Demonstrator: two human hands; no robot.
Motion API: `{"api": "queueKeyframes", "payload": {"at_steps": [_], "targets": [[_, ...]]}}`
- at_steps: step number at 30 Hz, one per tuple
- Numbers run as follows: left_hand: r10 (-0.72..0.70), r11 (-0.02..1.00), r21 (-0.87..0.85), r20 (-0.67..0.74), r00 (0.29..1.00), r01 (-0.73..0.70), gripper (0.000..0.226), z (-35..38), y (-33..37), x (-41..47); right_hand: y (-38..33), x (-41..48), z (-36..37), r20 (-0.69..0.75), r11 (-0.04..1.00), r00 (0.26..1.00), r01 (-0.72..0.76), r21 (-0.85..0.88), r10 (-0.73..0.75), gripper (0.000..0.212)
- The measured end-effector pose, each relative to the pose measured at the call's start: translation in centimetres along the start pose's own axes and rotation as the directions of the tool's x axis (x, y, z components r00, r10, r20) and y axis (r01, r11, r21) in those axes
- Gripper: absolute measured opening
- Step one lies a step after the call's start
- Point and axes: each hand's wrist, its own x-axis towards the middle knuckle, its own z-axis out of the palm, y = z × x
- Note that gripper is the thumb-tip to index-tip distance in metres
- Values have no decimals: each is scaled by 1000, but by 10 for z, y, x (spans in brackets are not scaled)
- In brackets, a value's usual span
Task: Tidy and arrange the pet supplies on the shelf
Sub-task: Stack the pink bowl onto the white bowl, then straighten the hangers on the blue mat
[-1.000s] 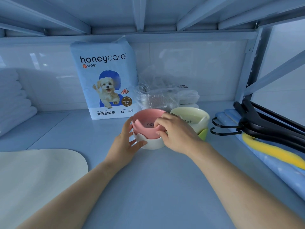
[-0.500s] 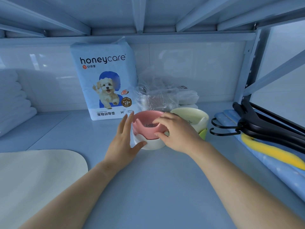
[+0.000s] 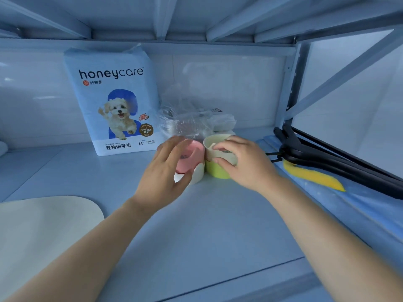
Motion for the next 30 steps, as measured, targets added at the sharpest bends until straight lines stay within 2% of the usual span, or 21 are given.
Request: {"api": "queueKeyframes", "payload": {"at_steps": [6, 9, 14, 19, 24, 30], "targets": [[164, 983, -105, 142, 976, -149, 50, 8, 43, 17, 13, -49, -56, 55, 988, 992, -103, -118, 110, 22], [216, 976, -89, 215, 953, -201, 47, 19, 66, 21, 25, -67, -82, 52, 976, 987, -143, -163, 153, 22], [210, 966, -211, 285, 935, -152, 42, 48, 113, 37, 59, -93, -131, 49, 948, 969, -226, -223, 243, 24], [195, 954, -277, 281, 940, -115, 36, 84, 164, 68, 110, -113, -169, 101, 880, 916, -335, -336, 388, 36], [142, 979, -190, 381, 914, -73, 34, 130, 200, 101, 150, -131, -169, 229, 835, 849, -356, -420, 477, 52], [38, 999, -29, 502, 864, -27, 43, 173, 221, 127, 181, -137, -171, 271, 848, 859, -288, -445, 434, 32]]}}
